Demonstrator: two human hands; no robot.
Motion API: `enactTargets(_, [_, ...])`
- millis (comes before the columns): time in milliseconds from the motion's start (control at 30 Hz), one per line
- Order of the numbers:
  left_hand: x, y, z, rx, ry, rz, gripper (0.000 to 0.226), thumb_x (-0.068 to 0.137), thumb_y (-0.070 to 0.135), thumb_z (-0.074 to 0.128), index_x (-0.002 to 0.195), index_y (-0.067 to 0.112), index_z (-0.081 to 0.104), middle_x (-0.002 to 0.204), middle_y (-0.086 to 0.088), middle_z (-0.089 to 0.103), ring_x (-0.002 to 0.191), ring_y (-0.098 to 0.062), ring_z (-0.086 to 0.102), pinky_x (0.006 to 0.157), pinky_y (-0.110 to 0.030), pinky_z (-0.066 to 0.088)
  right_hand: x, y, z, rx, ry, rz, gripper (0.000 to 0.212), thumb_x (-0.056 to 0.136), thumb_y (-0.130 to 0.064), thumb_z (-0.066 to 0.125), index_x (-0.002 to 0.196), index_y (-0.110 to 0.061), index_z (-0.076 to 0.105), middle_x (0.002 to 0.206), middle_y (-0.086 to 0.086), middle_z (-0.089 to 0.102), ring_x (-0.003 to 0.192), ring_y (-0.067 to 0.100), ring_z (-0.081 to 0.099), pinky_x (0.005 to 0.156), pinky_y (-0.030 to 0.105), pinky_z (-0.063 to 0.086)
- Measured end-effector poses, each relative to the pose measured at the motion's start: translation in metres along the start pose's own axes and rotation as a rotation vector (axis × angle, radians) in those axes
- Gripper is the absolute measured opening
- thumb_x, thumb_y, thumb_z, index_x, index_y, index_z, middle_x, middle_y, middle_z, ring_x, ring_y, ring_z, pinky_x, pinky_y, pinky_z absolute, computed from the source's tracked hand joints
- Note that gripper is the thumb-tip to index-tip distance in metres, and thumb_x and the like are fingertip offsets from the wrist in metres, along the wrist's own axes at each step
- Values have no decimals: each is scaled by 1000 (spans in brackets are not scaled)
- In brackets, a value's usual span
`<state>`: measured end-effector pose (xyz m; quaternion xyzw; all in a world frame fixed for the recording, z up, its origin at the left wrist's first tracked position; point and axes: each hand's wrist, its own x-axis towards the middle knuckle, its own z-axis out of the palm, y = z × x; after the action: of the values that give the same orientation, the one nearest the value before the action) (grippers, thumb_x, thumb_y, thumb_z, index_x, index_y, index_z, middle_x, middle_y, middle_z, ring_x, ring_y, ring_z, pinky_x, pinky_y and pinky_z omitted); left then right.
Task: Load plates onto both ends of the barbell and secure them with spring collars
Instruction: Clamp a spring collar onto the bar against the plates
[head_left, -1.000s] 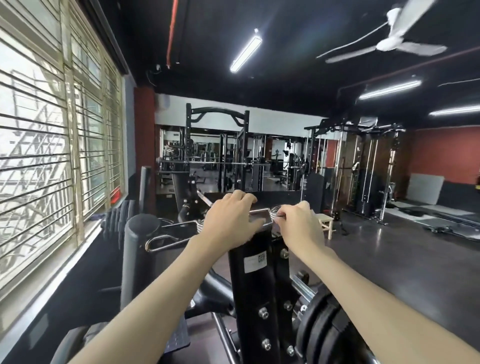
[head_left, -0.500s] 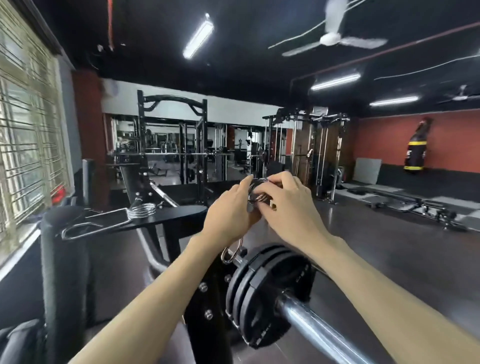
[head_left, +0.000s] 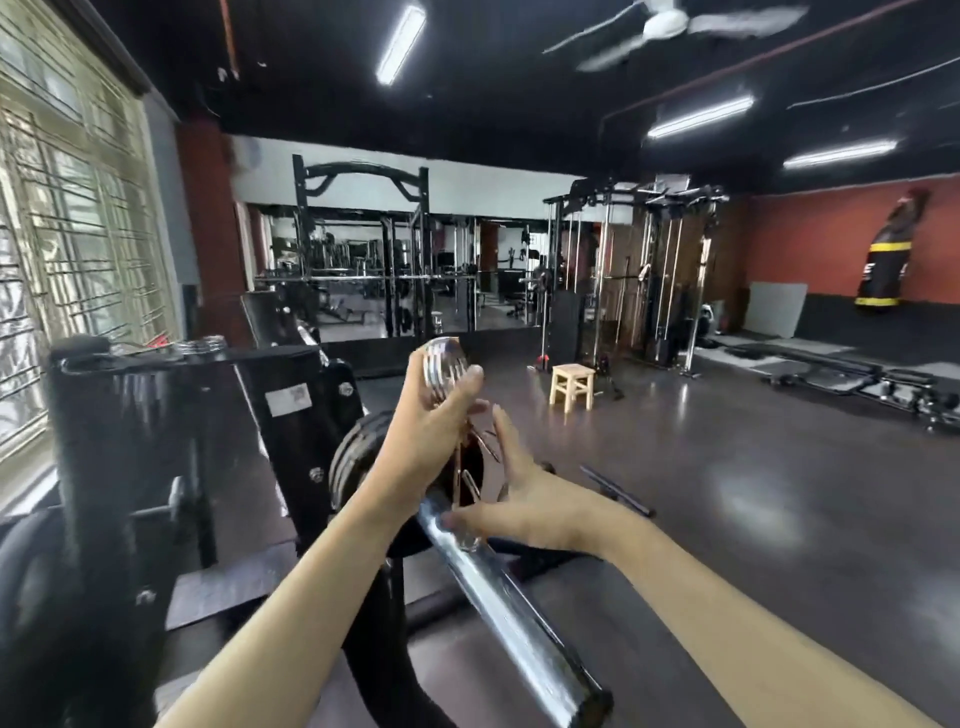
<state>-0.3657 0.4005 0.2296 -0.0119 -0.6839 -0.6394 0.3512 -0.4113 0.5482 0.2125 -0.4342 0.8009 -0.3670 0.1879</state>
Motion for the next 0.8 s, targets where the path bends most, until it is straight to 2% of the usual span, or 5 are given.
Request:
enactTargets(167, [-47, -12, 40, -198, 127, -170, 24, 88, 53, 63, 103, 34, 61, 78, 12, 71, 89, -19, 75, 71, -31, 58, -45, 26, 1, -240, 45, 97, 142, 68, -68, 77, 156, -22, -24, 169, 0, -16, 155, 22, -12, 123, 44, 6])
enactTargets(300, [-73, -6, 58, -314, 162, -189, 48, 68, 68, 68, 99, 32, 64, 75, 8, 72, 94, -27, 74, 78, -34, 57, -60, 37, 0, -540, 124, 110, 129, 61, -77, 70, 157, -12, 11, 159, 7, 22, 149, 30, 16, 115, 49, 21])
enactTargets(400, [-87, 2, 58, -400, 153, -299, 63, 68, 74, 61, 104, 22, 67, 90, -7, 77, 94, -30, 74, 69, -30, 62, -74, 48, -3, -660, 245, -3, 96, 56, -77, 64, 125, -15, 40, 121, 3, 42, 121, 28, 39, 98, 40, 33])
enactTargets(600, [-121, 1, 53, -292, 139, -515, 36, 102, 47, 45, 107, 22, 70, 106, -7, 77, 88, -18, 72, 76, -32, 56, -106, 69, -7, -792, 310, -172, 70, 54, -72, 63, 89, -21, 29, 84, -7, 32, 77, 19, 41, 64, 31, 34])
enactTargets(800, [-151, 3, 61, -43, 274, -662, 25, 94, 33, 43, 88, 21, 64, 83, 10, 69, 73, -6, 62, 68, -29, 44, -126, 86, -3, -1054, 285, -220, 75, 59, -61, 75, 105, -12, 44, 99, 4, 49, 84, 24, 47, 78, 37, 48])
